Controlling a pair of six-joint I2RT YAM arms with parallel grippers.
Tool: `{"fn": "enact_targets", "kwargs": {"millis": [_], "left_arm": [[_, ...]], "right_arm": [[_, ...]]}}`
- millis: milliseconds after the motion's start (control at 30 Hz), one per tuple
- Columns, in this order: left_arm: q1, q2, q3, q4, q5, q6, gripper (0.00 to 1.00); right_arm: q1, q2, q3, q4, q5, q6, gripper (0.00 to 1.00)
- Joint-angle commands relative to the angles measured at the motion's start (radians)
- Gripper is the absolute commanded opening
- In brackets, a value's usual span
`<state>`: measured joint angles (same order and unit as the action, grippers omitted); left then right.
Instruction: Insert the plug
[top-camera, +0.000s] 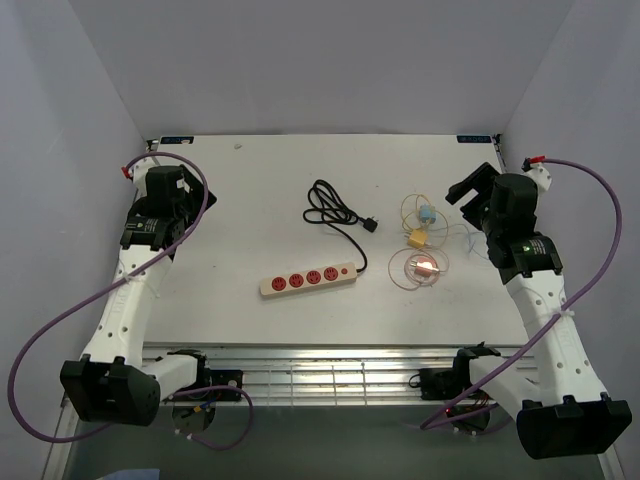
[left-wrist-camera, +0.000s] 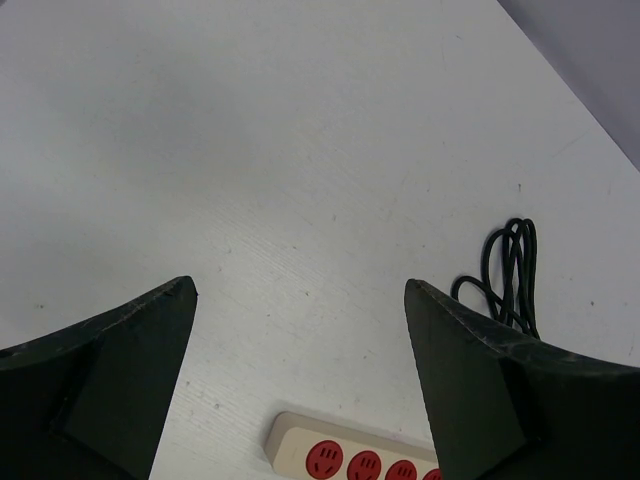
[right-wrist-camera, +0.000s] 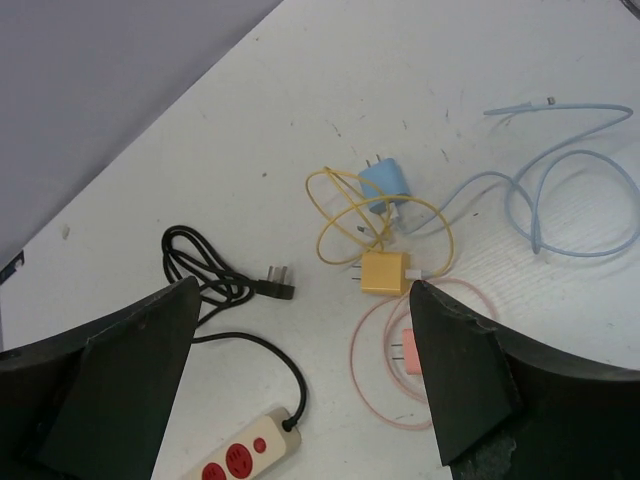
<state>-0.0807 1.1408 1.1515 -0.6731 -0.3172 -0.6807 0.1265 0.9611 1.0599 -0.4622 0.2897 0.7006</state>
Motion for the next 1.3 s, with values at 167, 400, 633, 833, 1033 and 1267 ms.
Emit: {"fn": "enact_targets", "kwargs": {"millis": [167, 400, 633, 833, 1033, 1267], "left_arm": [[0.001, -0.049, 0.014, 0.001, -0.033, -0.005, 0.96], [0.001, -0.044, 0.014, 0.003, -0.031, 0.000, 0.98], [0.001, -0.036, 0.007, 0.000, -0.031, -0.005, 0.98], [0.001, -0.004, 0.013, -0.003, -0.016, -0.005, 0.98], [0.001, 0.010, 0.008, -0.005, -0.011, -0.002, 0.98], [0.002, 0.019, 0.008, -0.003, -0.006, 0.001, 0.98]], "right_arm": [[0.002, -0.007, -0.104, 0.039, -0.135, -0.055, 0.90], [0.002, 0.093, -0.242, 0.054, -0.167, 0.221, 0.90], [0.002, 0.185, -0.340, 0.088, -0.159, 0.327, 0.90], [0.001, 0.315, -0.359, 0.125, -0.213, 0.408, 0.95], [0.001, 0.360, -0.359, 0.142, -0.190, 0.462, 0.96], [0.001, 0.358, -0.419, 0.201, -0.169, 0.576, 0.85]]}}
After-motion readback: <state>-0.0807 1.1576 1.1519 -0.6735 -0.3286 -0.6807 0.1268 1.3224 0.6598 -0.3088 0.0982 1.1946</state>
